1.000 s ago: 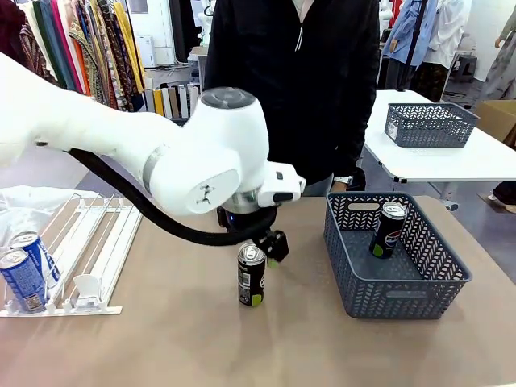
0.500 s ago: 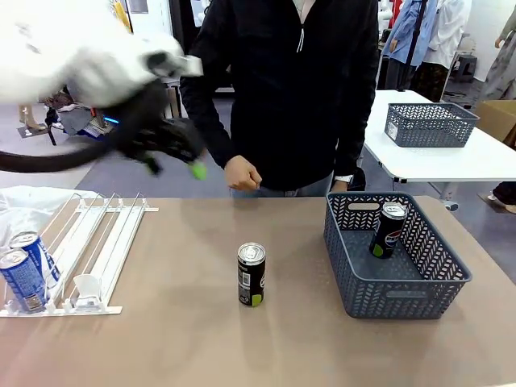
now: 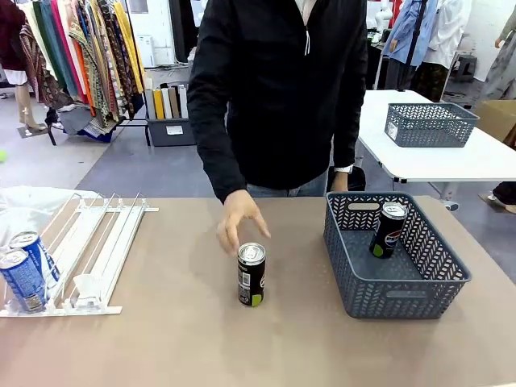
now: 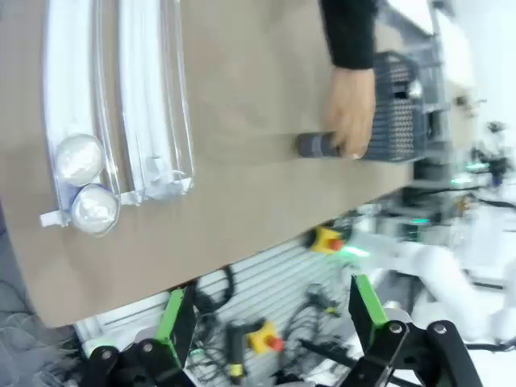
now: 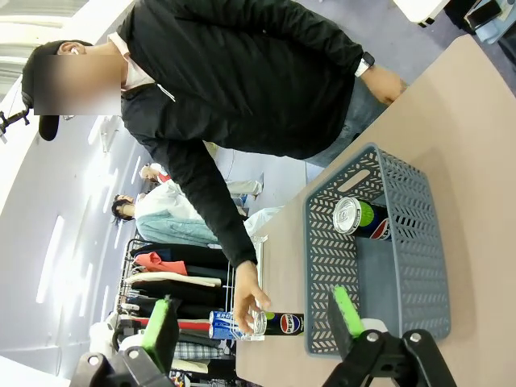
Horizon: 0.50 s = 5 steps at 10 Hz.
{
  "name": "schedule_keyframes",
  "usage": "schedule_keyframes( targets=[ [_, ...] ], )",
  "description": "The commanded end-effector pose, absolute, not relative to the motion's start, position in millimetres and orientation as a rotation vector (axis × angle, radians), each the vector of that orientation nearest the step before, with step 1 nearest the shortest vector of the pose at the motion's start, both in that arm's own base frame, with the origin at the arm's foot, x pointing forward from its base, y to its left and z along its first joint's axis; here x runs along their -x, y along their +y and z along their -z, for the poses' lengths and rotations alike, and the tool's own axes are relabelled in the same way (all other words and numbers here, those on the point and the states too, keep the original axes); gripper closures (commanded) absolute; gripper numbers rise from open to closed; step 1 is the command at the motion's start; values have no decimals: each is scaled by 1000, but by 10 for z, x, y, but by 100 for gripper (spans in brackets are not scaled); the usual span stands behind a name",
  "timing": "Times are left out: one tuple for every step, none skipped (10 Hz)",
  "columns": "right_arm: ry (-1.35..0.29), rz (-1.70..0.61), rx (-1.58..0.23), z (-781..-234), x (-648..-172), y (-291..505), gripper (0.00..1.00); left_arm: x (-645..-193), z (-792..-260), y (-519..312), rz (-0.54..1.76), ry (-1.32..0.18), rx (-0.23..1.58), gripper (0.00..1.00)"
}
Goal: Retrieve and store the cans from the dispenser.
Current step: Pick up the last remaining can from one row of the Automatic Can Dispenser and place it in the middle of the table.
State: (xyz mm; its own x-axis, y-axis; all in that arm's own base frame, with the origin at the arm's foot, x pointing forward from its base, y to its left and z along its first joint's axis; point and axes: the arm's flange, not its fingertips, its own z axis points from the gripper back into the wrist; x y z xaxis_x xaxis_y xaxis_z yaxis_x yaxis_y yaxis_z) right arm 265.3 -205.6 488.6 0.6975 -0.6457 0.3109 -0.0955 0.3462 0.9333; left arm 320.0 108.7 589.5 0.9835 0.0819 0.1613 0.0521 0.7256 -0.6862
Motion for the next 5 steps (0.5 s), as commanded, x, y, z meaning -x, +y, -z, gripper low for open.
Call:
schedule_keyframes(
  targets=[
    [-785,386,-1196,-4901,-2693,-2060,0,-3079,-5669,1415,-76,-232,1007,0],
    [-785,386,-1196,-4901,-2693,-2060,0,-2956,-5565,1589,-102,-261,1077,0],
    [-785,386,-1196,-4901,-2693,-2060,0,-2869,-5474,1687,-136,-284,1103,0],
    [-785,386,-1196,-4901,-2693,-2060,0,-2843,-5419,1736,-146,-283,1116,0],
    [-785,386,-1196,-4901,-2693,-2060,0,-2826,-5403,1720,-142,-258,1079,0]
  ],
)
